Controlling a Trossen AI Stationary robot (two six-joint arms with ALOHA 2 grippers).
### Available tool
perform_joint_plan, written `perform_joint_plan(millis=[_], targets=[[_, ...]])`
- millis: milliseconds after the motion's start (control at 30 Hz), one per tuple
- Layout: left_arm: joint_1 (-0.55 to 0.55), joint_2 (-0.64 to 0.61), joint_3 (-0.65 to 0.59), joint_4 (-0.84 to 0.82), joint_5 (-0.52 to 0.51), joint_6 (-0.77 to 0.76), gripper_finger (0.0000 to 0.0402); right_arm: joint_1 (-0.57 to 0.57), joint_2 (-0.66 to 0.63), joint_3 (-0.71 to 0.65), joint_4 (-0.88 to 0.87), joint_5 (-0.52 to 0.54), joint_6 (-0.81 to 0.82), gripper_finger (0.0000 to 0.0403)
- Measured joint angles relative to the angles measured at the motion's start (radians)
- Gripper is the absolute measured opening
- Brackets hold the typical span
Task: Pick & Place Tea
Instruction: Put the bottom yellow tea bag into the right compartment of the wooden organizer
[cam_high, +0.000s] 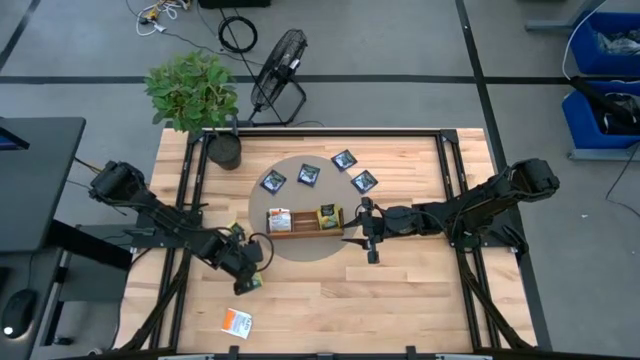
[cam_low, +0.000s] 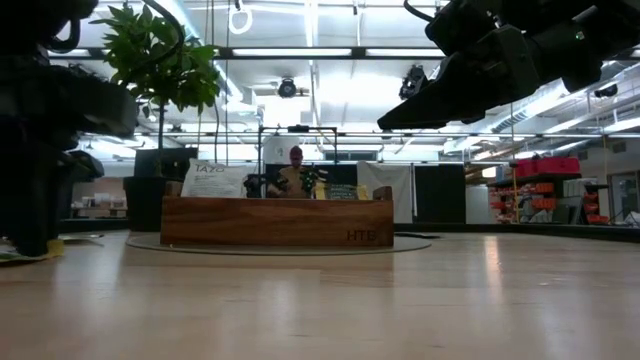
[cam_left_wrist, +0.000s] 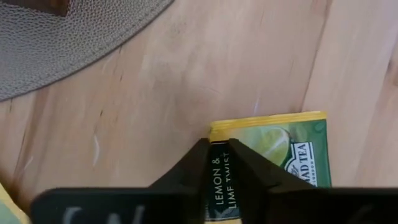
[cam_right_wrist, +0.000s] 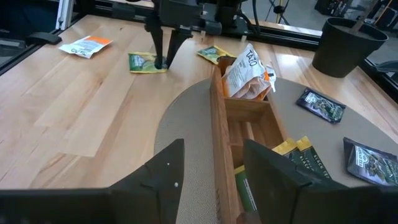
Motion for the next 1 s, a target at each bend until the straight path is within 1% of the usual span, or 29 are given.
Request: perform_joint_plan(millis=[133, 167, 267, 667, 1000], targets=[[0.025, -0.009, 0.004, 0.003, 0.020, 0.000, 0.0012, 0.000, 0.000, 0.000, -0.001, 0.000, 0.000, 0.0172], [0.031, -0.010, 0.010, 0.004, 0.026, 0.003, 0.0007, 0.000, 0.000, 0.000, -0.001, 0.000, 0.001, 0.0172], [0.041, -0.011, 0.033, 0.009, 0.034, 0.042, 0.0005, 0.000, 0.000, 0.000, -0.002, 0.000, 0.005, 0.0172], [0.048, -0.015, 0.161, 0.014, -0.015, 0.196, 0.0002, 0.000, 0.000, 0.000, -0.008, -0.009, 0.025, 0.0172], [0.122, -0.016, 0.257, -0.009, -0.024, 0.360, 0.0001, 0.000, 0.000, 0.000, -0.001, -0.038, 0.066, 0.0172]])
